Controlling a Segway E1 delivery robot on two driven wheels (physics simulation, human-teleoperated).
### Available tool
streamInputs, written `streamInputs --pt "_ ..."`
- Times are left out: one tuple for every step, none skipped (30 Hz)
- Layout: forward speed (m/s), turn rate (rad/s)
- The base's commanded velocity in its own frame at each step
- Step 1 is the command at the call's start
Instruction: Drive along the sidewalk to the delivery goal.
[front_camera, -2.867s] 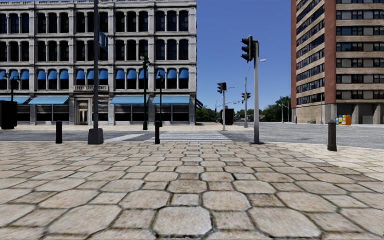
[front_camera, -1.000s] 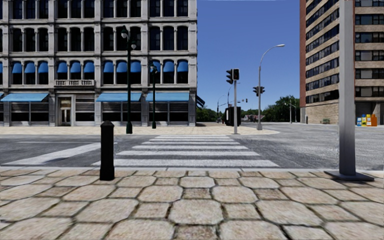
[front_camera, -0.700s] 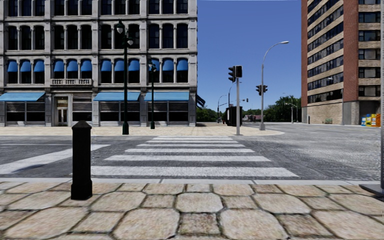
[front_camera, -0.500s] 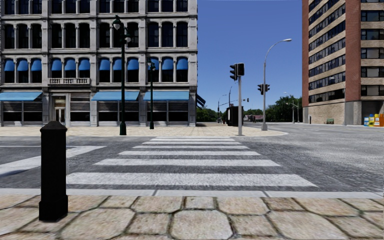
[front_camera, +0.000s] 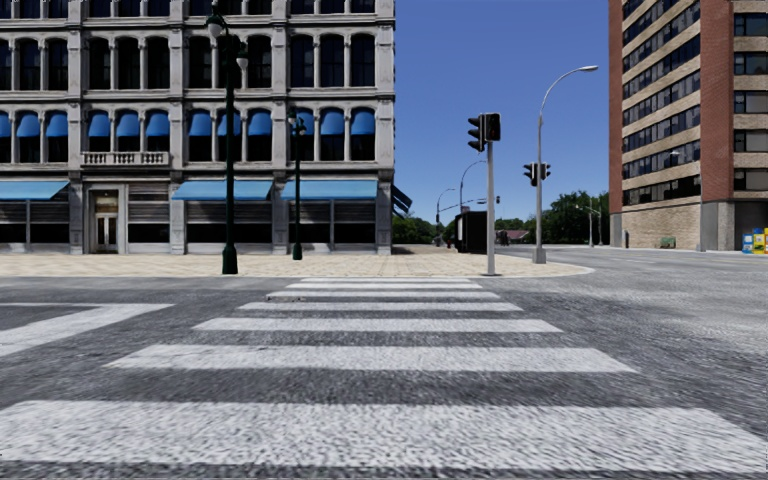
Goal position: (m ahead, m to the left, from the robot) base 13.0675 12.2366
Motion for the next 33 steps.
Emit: streamInputs --pt "2.00 0.00" --pt "2.00 0.00" --pt "2.00 0.00" --pt "2.00 0.00" --pt "2.00 0.00" --pt "2.00 0.00" --pt "2.00 0.00" --pt "1.90 0.00" --pt "1.78 0.00" --pt "1.78 0.00" --pt "1.59 0.00" --pt "1.41 0.00" --pt "1.34 0.00" --pt "1.32 0.00" --pt "1.32 0.00" --pt "1.31 0.00" --pt "1.31 0.00" --pt "1.31 0.00" --pt "1.32 0.00" --pt "1.33 0.00" --pt "1.33 0.00" --pt "1.33 0.00" --pt "1.33 0.00" --pt "1.33 0.00" --pt "1.33 0.00" --pt "1.33 0.00" --pt "1.33 0.00" --pt "1.33 0.00" --pt "1.33 0.00" --pt "1.33 0.00" --pt "1.33 0.00" --pt "1.33 0.00" --pt "1.33 0.00"
